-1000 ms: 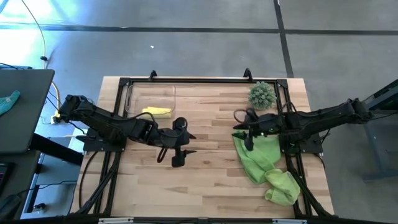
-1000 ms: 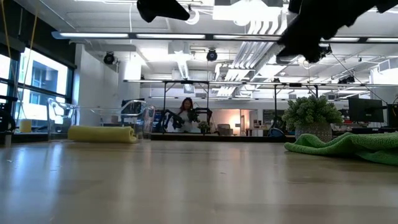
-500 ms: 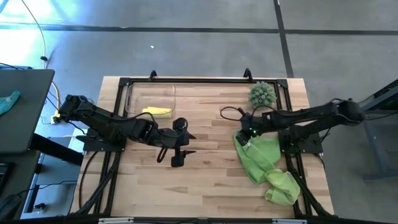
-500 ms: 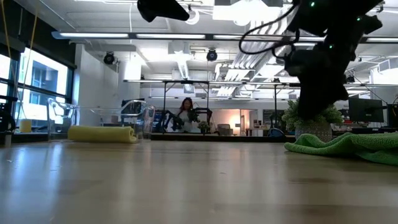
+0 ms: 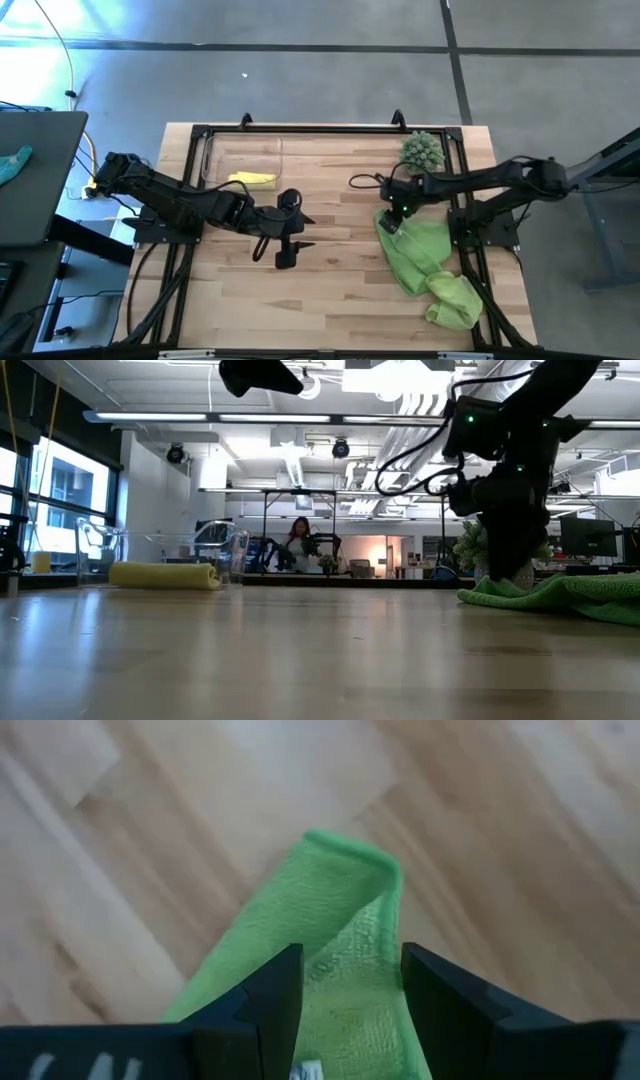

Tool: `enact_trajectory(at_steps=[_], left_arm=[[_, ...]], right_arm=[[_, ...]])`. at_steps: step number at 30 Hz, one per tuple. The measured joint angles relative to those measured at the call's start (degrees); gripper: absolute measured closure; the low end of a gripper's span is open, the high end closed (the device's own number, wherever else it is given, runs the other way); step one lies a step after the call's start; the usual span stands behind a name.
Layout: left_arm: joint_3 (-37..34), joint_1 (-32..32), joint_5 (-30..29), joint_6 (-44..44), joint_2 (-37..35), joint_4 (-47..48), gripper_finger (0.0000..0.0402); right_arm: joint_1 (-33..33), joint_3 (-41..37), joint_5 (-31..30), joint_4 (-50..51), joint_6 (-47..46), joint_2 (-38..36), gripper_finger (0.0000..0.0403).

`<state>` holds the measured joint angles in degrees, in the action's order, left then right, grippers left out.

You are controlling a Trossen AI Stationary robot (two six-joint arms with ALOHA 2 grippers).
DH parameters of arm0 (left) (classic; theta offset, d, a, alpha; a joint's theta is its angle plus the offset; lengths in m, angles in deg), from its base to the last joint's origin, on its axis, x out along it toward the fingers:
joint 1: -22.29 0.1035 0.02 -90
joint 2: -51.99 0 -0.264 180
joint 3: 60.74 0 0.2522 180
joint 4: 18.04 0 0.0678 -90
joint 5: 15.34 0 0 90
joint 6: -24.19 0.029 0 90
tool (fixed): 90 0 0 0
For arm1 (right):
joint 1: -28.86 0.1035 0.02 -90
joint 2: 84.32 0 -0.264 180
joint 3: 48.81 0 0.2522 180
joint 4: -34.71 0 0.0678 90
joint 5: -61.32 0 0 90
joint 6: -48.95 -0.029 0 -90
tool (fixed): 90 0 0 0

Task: Roll microfiber towels into tight, uniform cylinder then place into a basket
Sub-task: Fold the green microfiber cloth

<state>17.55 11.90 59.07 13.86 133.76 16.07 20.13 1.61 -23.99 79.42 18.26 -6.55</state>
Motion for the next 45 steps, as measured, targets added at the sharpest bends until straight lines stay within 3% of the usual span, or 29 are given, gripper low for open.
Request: enact_trajectory(at_steps=[7,17,26,32,39,45], left_arm=[[0.00,0.00,0.00,-0.01,0.00,0.47,0.0149],[0.00,0.00,0.00,0.00,0.00,1.57,0.0149],[0.00,0.00,0.00,0.00,-0.02,2.60,0.0149],[0.00,0.00,-0.02,2.52,-0.02,2.60,0.0149],[0.00,0.21,-1.00,7.17,-0.02,1.45,0.0149],[0.00,1.16,-1.48,15.21,-0.02,-5.80,0.0149]], right_arm=[[0.00,-0.02,1.09,-0.36,1.77,0.77,0.0267],[0.02,-0.02,1.50,-0.47,2.70,0.77,0.0391],[0.80,2.68,1.29,0.08,1.05,0.64,0.0402],[4.97,11.83,1.02,4.21,8.09,0.57,0.0402],[12.63,26.91,-6.41,12.60,19.27,0.57,0.0403],[18.47,38.05,-10.21,17.81,28.62,0.55,0.0403]])
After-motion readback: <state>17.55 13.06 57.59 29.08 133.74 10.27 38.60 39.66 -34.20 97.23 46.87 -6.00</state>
